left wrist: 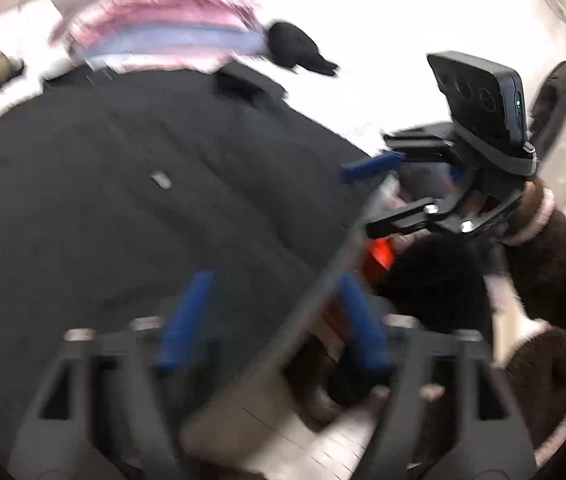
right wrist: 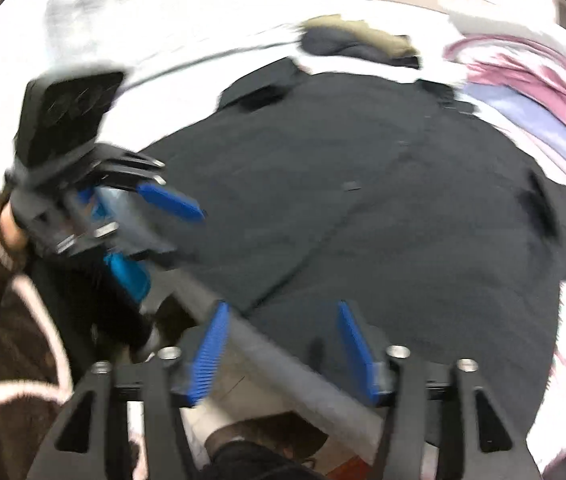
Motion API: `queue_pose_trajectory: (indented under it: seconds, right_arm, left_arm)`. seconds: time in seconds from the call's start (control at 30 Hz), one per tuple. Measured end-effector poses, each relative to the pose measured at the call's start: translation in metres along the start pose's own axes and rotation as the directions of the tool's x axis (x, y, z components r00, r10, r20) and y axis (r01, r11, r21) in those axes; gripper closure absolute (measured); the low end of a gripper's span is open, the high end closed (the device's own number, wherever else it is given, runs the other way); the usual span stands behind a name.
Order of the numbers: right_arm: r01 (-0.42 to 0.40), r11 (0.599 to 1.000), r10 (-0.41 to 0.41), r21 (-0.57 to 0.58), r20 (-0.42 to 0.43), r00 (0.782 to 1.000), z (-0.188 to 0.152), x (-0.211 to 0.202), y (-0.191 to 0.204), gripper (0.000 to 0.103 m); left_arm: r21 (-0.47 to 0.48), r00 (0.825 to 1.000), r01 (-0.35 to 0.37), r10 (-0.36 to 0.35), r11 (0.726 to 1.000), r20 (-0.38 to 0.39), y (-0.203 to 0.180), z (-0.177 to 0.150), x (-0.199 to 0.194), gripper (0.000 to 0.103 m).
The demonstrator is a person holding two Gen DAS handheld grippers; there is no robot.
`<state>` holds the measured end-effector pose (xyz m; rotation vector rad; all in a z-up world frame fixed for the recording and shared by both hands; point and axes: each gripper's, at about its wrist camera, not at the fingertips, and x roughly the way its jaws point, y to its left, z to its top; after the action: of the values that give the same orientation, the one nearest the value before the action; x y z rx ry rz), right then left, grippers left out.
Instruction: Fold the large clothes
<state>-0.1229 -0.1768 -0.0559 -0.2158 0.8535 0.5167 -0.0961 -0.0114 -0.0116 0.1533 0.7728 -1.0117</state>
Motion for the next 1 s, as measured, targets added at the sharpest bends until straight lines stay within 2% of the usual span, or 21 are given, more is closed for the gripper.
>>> queue_pose_trajectory:
  seconds: [0.07, 0.1, 0.13, 0.17, 0.2, 0.23, 0.27, 0.33, 0.4, 0.47, 0.5, 0.53, 0.6, 0.67, 0.77, 0.8, 0.83, 0.9, 1.0]
  right_arm:
    - [0.034, 0.998, -0.034, 0.055, 0.001, 0.999, 0.003, 0.0, -0.015, 0.04]
    - [0.049, 0.994, -0.049, 0.098, -0.002, 0.999, 0.004, 0.003, -0.026, 0.04]
    - [0.064, 0.99, -0.063, 0.129, -0.012, 0.998, 0.008, 0.006, -0.031, 0.039]
    - [0.078, 0.984, -0.075, 0.158, -0.028, 0.997, 0.01, 0.012, -0.038, 0.039]
    - [0.095, 0.978, -0.087, 0.187, -0.051, 0.995, 0.012, 0.019, -0.046, 0.039]
    - [0.111, 0.97, -0.095, 0.217, -0.082, 0.992, 0.012, 0.027, -0.052, 0.039]
    - [0.121, 0.963, -0.097, 0.241, -0.109, 0.989, 0.012, 0.033, -0.054, 0.039]
    - [0.155, 0.942, -0.108, 0.299, -0.169, 0.98, 0.022, 0.037, -0.065, 0.039]
    - [0.17, 0.927, -0.122, 0.335, -0.16, 0.98, 0.04, 0.03, -0.071, 0.039]
    - [0.167, 0.924, -0.138, 0.343, -0.107, 0.985, 0.059, 0.021, -0.072, 0.038]
    - [0.168, 0.924, -0.152, 0.343, -0.074, 0.986, 0.073, 0.015, -0.073, 0.037]
    - [0.176, 0.923, -0.173, 0.341, -0.038, 0.984, 0.089, 0.01, -0.073, 0.032]
    - [0.185, 0.922, -0.205, 0.339, 0.023, 0.979, 0.117, 0.005, -0.072, 0.028]
    - [0.16, 0.927, -0.201, 0.34, 0.088, 0.976, 0.145, 0.005, -0.073, 0.025]
    - [0.113, 0.933, -0.177, 0.341, 0.162, 0.971, 0.174, 0.015, -0.076, 0.021]
    - [0.114, 0.931, -0.185, 0.347, 0.179, 0.966, 0.183, 0.024, -0.08, 0.021]
    - [0.117, 0.929, -0.191, 0.352, 0.184, 0.964, 0.185, 0.032, -0.082, 0.02]
    - [0.105, 0.928, -0.177, 0.357, 0.177, 0.968, 0.187, 0.055, -0.088, 0.02]
    - [0.135, 0.907, -0.189, 0.399, 0.099, 0.977, 0.189, 0.09, -0.108, 0.02]
  left_arm:
    - [-0.005, 1.0, -0.014, 0.014, 1.0, -0.014, 0.004, 0.004, 0.011, 0.026]
    - [-0.02, 0.998, -0.019, 0.018, 1.0, -0.058, 0.006, 0.003, 0.022, 0.026]
    - [-0.035, 0.989, -0.029, 0.024, 0.999, -0.148, 0.01, -0.001, 0.041, 0.026]
    - [-0.034, 0.971, -0.05, 0.041, 0.998, -0.234, 0.013, -0.008, 0.059, 0.026]
    - [-0.025, 0.957, -0.076, 0.066, 0.997, -0.281, 0.014, -0.011, 0.069, 0.026]
    - [0.006, 0.95, -0.118, 0.115, 0.993, -0.291, 0.013, -0.013, 0.072, 0.026]
    - [0.017, 0.953, -0.139, 0.138, 0.99, -0.271, 0.011, -0.011, 0.067, 0.026]
    - [0.014, 0.963, -0.198, 0.197, 0.98, -0.184, 0.013, 0.005, 0.042, 0.026]
    - [-0.009, 0.959, -0.268, 0.266, 0.963, -0.094, 0.023, 0.023, 0.016, 0.025]
    - [-0.037, 0.93, -0.368, 0.367, 0.929, -0.034, 0.038, 0.038, -0.006, 0.019]
    - [-0.054, 0.897, -0.442, 0.442, 0.895, -0.014, 0.051, 0.047, -0.016, 0.017]
    - [-0.065, 0.875, -0.483, 0.484, 0.873, -0.006, 0.061, 0.051, -0.022, 0.017]
    - [-0.095, 0.819, -0.573, 0.574, 0.814, -0.027, 0.087, 0.061, -0.03, 0.017]
    - [-0.124, 0.784, -0.621, 0.618, 0.774, -0.06, 0.112, 0.067, -0.033, 0.017]
    - [-0.148, 0.744, -0.668, 0.661, 0.73, -0.1, 0.151, 0.074, -0.03, 0.017]
    - [-0.147, 0.722, -0.692, 0.681, 0.707, -0.123, 0.164, 0.072, -0.024, 0.017]
    - [-0.139, 0.704, -0.71, 0.696, 0.69, -0.144, 0.176, 0.068, -0.015, 0.017]
    - [-0.115, 0.684, -0.729, 0.71, 0.675, -0.171, 0.195, 0.065, 0.004, 0.017]
    - [-0.089, 0.643, -0.763, 0.737, 0.641, -0.21, 0.227, 0.056, 0.028, 0.017]
